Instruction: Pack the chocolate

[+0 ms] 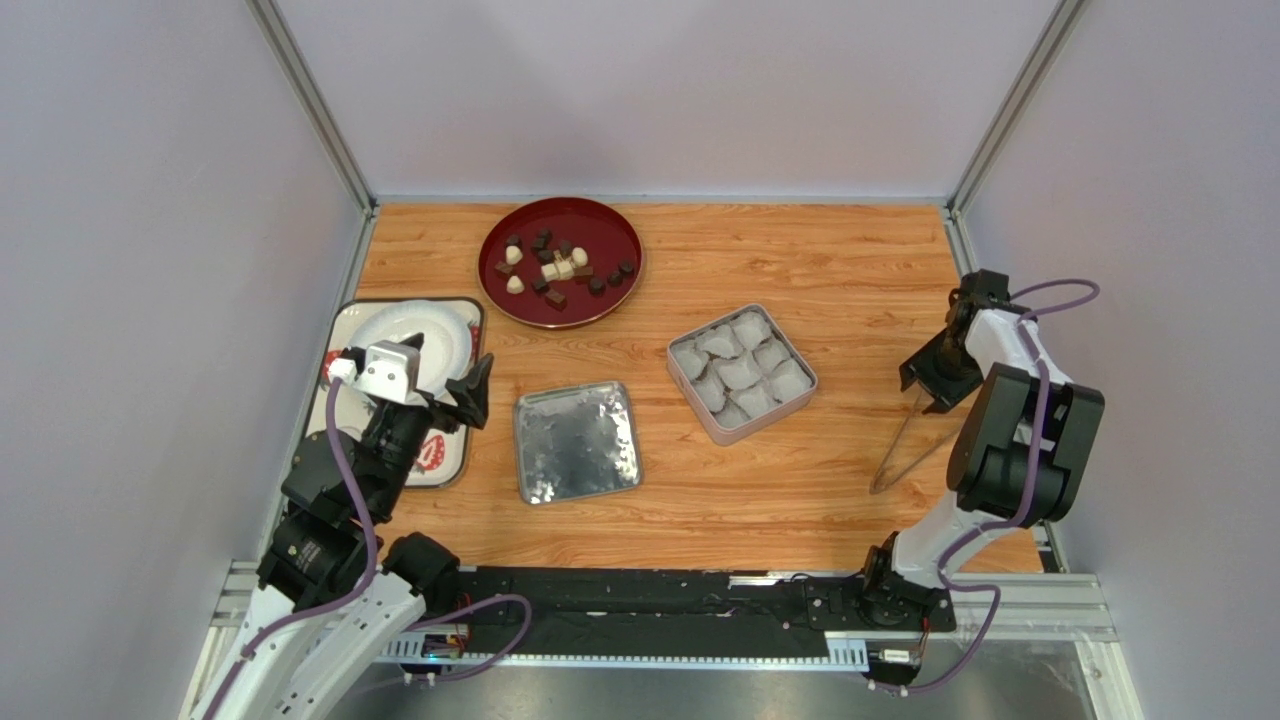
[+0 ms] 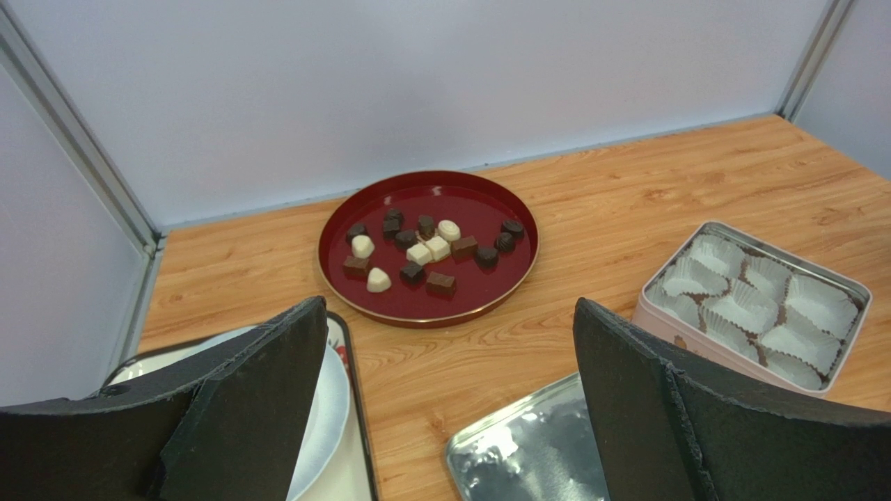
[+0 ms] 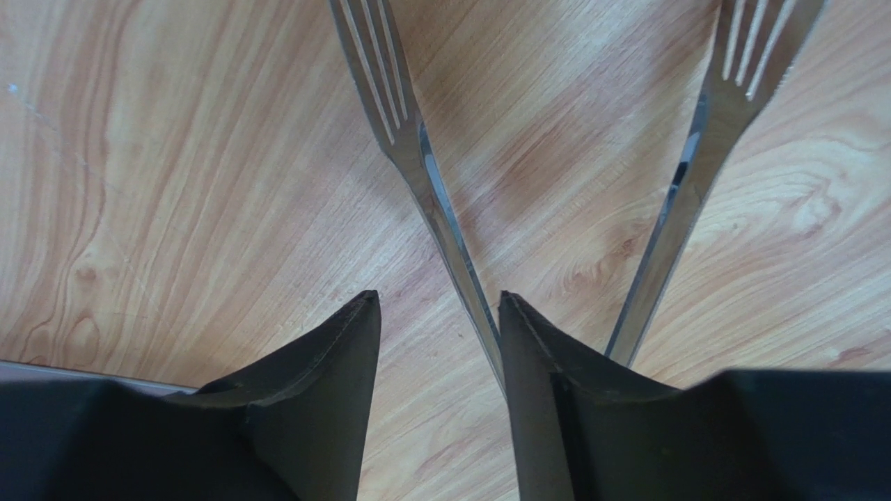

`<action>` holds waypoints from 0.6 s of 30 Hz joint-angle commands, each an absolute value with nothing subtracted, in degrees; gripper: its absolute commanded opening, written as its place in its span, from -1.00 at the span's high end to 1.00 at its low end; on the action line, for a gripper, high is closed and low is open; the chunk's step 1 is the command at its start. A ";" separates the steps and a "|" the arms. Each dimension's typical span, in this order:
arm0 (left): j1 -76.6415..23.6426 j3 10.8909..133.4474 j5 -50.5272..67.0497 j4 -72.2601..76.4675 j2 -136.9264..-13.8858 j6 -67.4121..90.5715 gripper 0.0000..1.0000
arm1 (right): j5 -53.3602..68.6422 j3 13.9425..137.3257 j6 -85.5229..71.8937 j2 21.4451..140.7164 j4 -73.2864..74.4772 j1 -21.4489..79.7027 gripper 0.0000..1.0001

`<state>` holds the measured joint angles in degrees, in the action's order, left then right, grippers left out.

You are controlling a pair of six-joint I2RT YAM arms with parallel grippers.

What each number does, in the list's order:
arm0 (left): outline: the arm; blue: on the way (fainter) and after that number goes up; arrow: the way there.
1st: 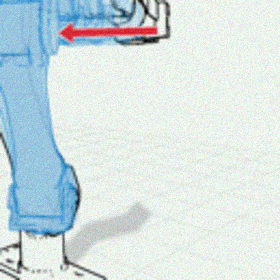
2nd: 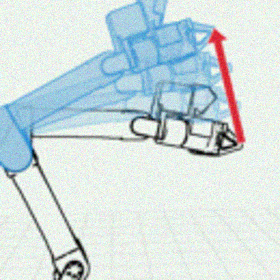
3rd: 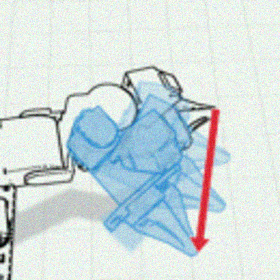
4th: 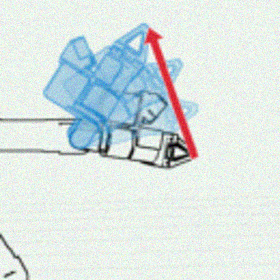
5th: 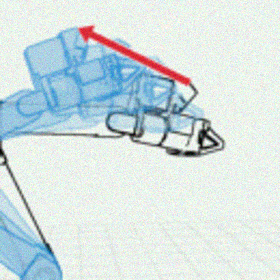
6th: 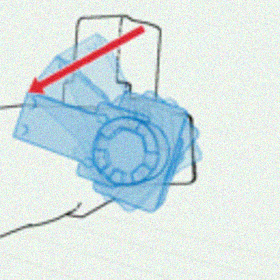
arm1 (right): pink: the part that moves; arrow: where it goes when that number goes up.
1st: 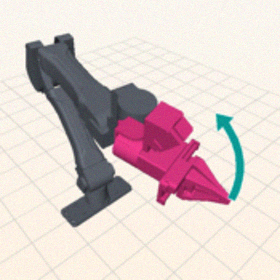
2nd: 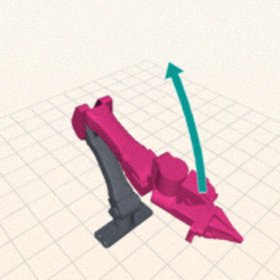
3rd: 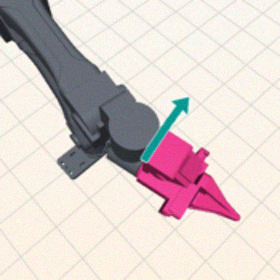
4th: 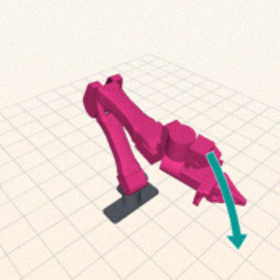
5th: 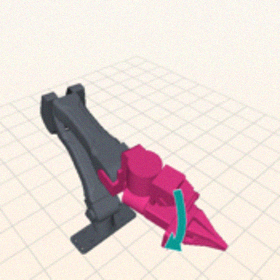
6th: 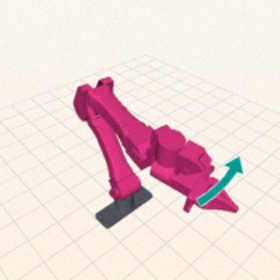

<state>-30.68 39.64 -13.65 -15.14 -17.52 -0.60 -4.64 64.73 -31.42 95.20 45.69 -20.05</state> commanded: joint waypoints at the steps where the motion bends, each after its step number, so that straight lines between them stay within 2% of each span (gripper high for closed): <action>1: -30.85 39.38 -13.54 -13.54 -17.40 -1.85 -0.91 | -3.25 65.31 -30.15 97.38 43.77 -20.04 0.05; 2: -30.85 39.38 -13.27 -13.62 -17.58 -1.85 -0.91 | -3.25 64.95 -29.80 98.17 43.42 -19.95 0.14; 11: -30.85 39.46 -11.52 -13.88 -18.46 -1.85 -0.91 | -2.11 62.67 -27.69 99.58 41.13 -20.04 0.52; 13: -30.85 39.64 -10.99 -14.50 -18.90 -1.58 -0.91 | -2.02 62.23 -27.25 99.49 41.31 -20.04 0.72; 18: -30.85 40.87 -6.95 -14.85 -21.18 0.00 -0.91 | 1.40 60.73 -27.51 94.77 41.66 -19.78 1.00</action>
<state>-30.68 39.62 -11.00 -15.35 -19.07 -0.47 -1.69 62.50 -28.01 99.09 42.54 -20.01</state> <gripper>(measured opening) 0.957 0.038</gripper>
